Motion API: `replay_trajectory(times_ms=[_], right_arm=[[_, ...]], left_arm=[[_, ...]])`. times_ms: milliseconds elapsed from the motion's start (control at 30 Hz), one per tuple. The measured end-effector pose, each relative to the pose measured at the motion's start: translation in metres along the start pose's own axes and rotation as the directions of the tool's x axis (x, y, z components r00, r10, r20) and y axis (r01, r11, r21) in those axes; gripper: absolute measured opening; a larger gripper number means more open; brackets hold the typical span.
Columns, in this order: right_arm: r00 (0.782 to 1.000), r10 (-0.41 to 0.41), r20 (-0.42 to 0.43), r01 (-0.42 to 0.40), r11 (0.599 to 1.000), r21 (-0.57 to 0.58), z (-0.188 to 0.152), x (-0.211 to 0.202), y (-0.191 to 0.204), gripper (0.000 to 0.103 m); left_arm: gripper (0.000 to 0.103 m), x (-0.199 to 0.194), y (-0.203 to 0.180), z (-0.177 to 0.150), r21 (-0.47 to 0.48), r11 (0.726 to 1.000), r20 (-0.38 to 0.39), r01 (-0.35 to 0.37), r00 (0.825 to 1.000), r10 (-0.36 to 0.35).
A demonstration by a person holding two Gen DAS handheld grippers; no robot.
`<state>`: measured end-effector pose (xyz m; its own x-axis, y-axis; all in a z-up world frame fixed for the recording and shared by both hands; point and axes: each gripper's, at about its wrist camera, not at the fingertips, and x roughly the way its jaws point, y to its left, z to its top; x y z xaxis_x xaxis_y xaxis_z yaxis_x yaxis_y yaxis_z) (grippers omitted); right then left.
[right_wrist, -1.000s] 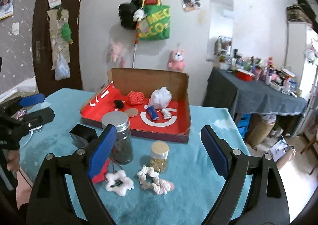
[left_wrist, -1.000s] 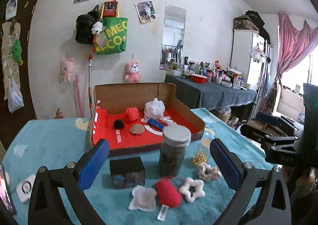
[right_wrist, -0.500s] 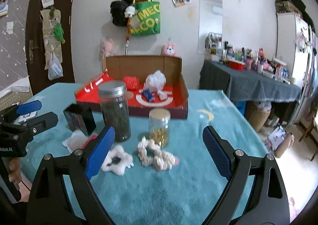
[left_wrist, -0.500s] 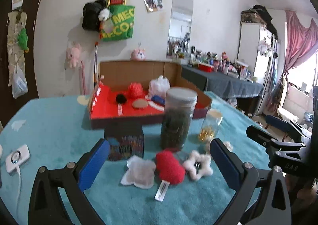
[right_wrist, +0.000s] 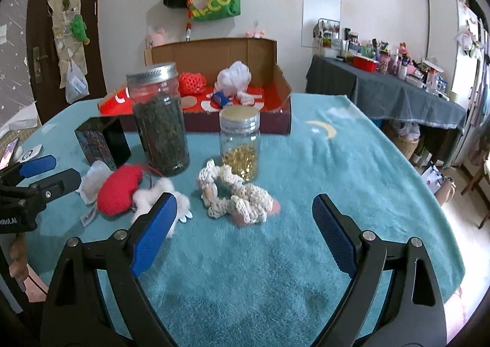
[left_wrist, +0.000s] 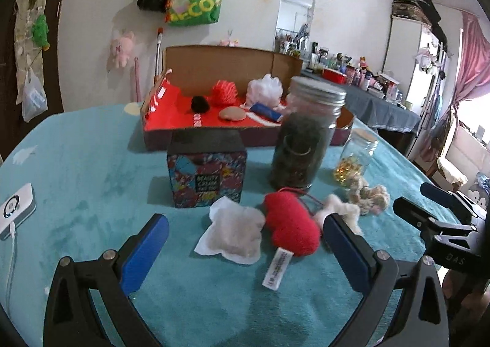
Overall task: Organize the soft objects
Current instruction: 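Withdraw both tools from the box back toward the table items, then grasp the white tissue with the left tool while the right tool grasps the white crochet scrunchie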
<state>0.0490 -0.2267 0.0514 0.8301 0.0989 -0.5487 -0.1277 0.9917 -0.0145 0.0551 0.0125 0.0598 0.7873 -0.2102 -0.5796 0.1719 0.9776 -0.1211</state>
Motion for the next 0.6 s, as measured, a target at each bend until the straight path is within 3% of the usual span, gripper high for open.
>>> replay_trajectory(times_ms=[400,600], right_arm=[[0.993,0.006,-0.121,-0.010,1.000,-0.028,0.004,0.037,-0.010,0.091],[0.973,0.050,-0.226,-0.062,0.997,-0.048,0.010,0.060,-0.013,0.091]], left_arm=[[0.103,0.029,0.014,0.006,0.086,0.995,-0.134,-0.050,0.989,0.061],[0.093,0.046,0.013,0.008,0.158,0.987,-0.207,-0.044,0.975,0.076]])
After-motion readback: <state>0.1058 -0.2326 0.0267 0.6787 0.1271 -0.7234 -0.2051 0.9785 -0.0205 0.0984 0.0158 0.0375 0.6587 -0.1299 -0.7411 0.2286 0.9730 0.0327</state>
